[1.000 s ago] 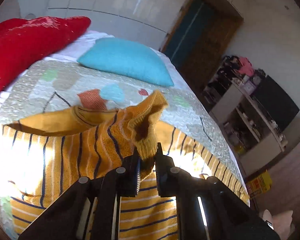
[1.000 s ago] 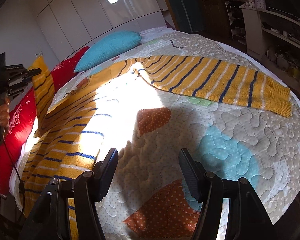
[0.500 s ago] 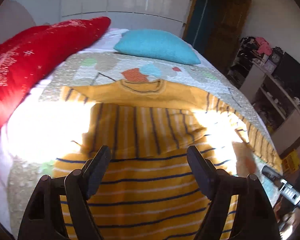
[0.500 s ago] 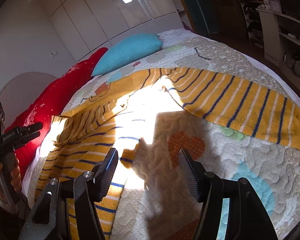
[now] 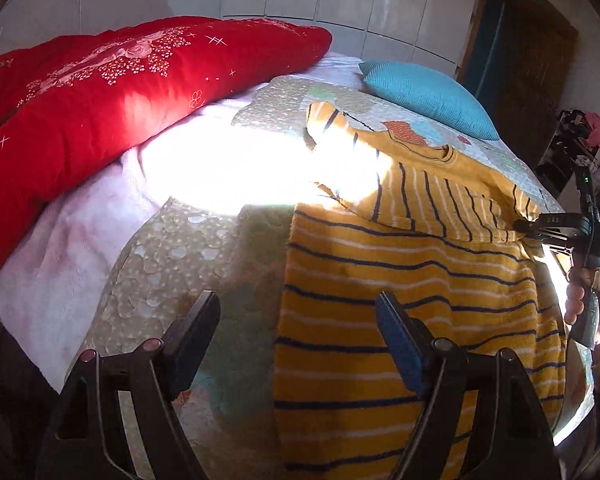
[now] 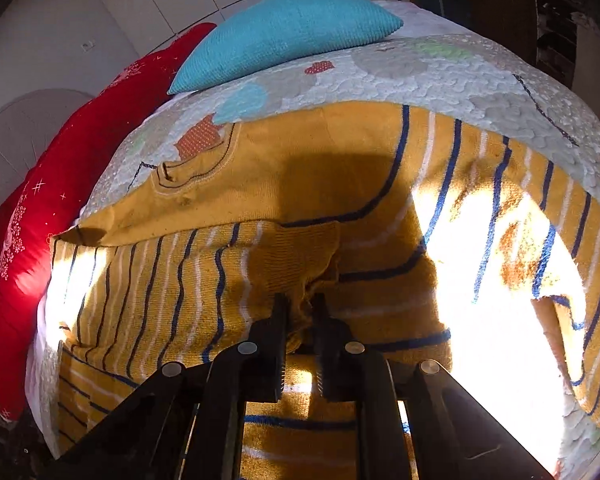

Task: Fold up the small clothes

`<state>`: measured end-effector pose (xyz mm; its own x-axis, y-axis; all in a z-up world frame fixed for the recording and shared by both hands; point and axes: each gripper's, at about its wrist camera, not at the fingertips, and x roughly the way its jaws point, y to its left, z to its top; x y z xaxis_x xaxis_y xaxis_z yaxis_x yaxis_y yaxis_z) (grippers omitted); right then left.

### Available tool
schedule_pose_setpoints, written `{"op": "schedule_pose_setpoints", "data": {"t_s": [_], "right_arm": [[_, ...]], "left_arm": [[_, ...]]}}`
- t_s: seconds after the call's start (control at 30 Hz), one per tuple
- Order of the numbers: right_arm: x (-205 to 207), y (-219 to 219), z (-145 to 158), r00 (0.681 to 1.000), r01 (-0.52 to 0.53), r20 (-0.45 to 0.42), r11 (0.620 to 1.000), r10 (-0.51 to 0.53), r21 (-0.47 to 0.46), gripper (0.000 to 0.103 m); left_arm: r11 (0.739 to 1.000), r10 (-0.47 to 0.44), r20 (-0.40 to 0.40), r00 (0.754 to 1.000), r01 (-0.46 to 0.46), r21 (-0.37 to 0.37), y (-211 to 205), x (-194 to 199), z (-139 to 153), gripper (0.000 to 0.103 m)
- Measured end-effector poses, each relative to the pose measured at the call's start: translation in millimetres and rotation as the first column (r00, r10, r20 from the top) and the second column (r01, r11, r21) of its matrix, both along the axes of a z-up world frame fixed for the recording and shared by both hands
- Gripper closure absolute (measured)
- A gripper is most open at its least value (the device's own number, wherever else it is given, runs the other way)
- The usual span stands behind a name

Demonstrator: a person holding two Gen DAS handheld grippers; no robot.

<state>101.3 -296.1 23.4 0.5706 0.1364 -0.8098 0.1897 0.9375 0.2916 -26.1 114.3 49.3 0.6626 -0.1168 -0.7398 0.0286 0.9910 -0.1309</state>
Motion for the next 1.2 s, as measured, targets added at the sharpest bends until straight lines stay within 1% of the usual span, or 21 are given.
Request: {"op": "schedule_pose_setpoints", "data": {"t_s": [0.07,0.13,0.2,0.27,0.3,0.37,0.4,0.47,0.53,0.63,0.73,0.8,0.83,0.87,0.93,1.0,1.03,1.1,1.13,1.17,1.2], "right_arm": [[-8.1,-8.0,3.4,0.998,0.065,-0.014,0.994,-0.067,-0.093,0.098],[-10.2,-22.1,0.9,0.990,0.127,-0.041,0.969,-0.138,-0.211,0.098],[-16.4,-31.9,2.5,0.983,0.156,-0.054,0.960,-0.173,-0.232,0.098],[-27.6,-28.1,21.6,0.985,0.169,0.014,0.953,-0.171,-0.252,0.096],[-31.4,-18.6,33.3,0.989,0.147,0.053,0.958,-0.138,-0.247,0.096],[-33.0,8.6,53.8,0.994,0.057,0.099,0.978,-0.037,-0.201,0.096],[-30.8,26.6,62.1,0.993,-0.008,0.114,0.986,0.027,-0.169,0.096],[-15.6,71.1,71.1,0.977,-0.159,0.125,0.982,0.170,-0.099,0.096],[4.0,117.7,73.5,0.947,-0.295,0.119,0.955,0.297,-0.034,0.096],[34.7,187.8,70.5,0.891,-0.442,0.108,0.897,0.440,-0.002,0.096],[67.6,249.0,57.5,0.847,-0.529,0.066,0.848,0.528,0.000,0.096],[89.5,281.1,43.2,0.828,-0.560,0.018,0.828,0.560,0.013,0.096],[102.6,292.8,33.8,0.828,-0.560,-0.011,0.828,0.560,-0.006,0.096],[114.1,302.5,24.1,0.836,-0.548,-0.047,0.835,0.547,-0.042,0.096],[140.2,313.5,2.8,0.867,-0.497,-0.128,0.858,0.482,-0.133,0.096],[161.4,318.9,-17.9,0.885,-0.457,-0.220,0.857,0.411,-0.237,0.096],[166.9,314.9,-23.8,0.889,-0.447,-0.236,0.856,0.393,-0.260,0.096],[170.5,313.6,-20.9,0.897,-0.428,-0.239,0.864,0.371,-0.265,0.095],[168.1,312.2,-15.9,0.900,-0.421,-0.239,0.870,0.365,-0.255,0.088],[161.8,309.2,-8.1,0.903,-0.418,-0.218,0.875,0.370,-0.245,0.083],[151.2,302.9,2.8,0.906,-0.419,-0.179,0.876,0.384,-0.237,0.073]], "left_arm": [[1.000,0.000,-0.019,1.000,0.000,-0.003,0.9,6.3,-10.0,0.024],[1.000,0.005,-0.046,0.999,-0.006,-0.024,0.4,12.4,-21.9,0.024],[0.999,-0.003,-0.067,0.998,-0.001,-0.048,-2.1,15.4,-34.0,0.024],[0.999,0.004,-0.078,0.997,-0.007,-0.032,-6.0,16.2,-46.1,0.024],[1.000,0.006,-0.067,0.998,-0.007,-0.009,-8.9,15.4,-50.6,0.023],[0.999,-0.003,-0.015,1.000,0.003,0.036,-16.9,10.3,-55.1,0.018],[0.998,-0.006,0.008,1.000,0.005,0.055,-21.2,7.8,-57.6,0.013],[0.995,0.003,0.061,0.998,-0.009,0.101,-28.8,2.2,-62.0,0.011],[0.992,0.009,0.108,0.994,-0.022,0.126,-32.0,-3.2,-65.0,0.010],[0.995,0.014,0.141,0.990,-0.028,0.099,-27.9,-6.8,-66.1,0.010],[0.996,0.014,0.162,0.987,-0.029,0.090,-25.8,-9.4,-66.8,0.010],[0.995,0.013,0.177,0.984,-0.030,0.093,-27.1,-11.6,-68.0,0.010],[0.995,0.012,0.184,0.983,-0.029,0.092,-27.2,-12.4,-68.3,0.010],[0.996,0.011,0.189,0.982,-0.028,0.089,-27.0,-12.4,-68.8,0.010],[0.996,0.009,0.199,0.980,-0.026,0.081,-26.2,-13.8,-69.5,0.010],[0.996,0.008,0.208,0.978,-0.025,0.080,-26.4,-14.8,-69.8,0.010],[0.996,0.007,0.212,0.977,-0.025,0.080,-26.3,-15.2,-70.0,0.010],[0.997,0.007,0.218,0.976,-0.025,0.079,-26.3,-16.0,-70.2,0.010],[0.997,0.006,0.220,0.975,-0.024,0.078,-26.5,-16.7,-70.4,0.010],[0.997,0.007,0.222,0.975,-0.024,0.077,-26.1,-16.6,-70.3,0.010],[0.997,0.008,0.225,0.974,-0.025,0.075,-26.1,-17.0,-70.4,0.010]]}}
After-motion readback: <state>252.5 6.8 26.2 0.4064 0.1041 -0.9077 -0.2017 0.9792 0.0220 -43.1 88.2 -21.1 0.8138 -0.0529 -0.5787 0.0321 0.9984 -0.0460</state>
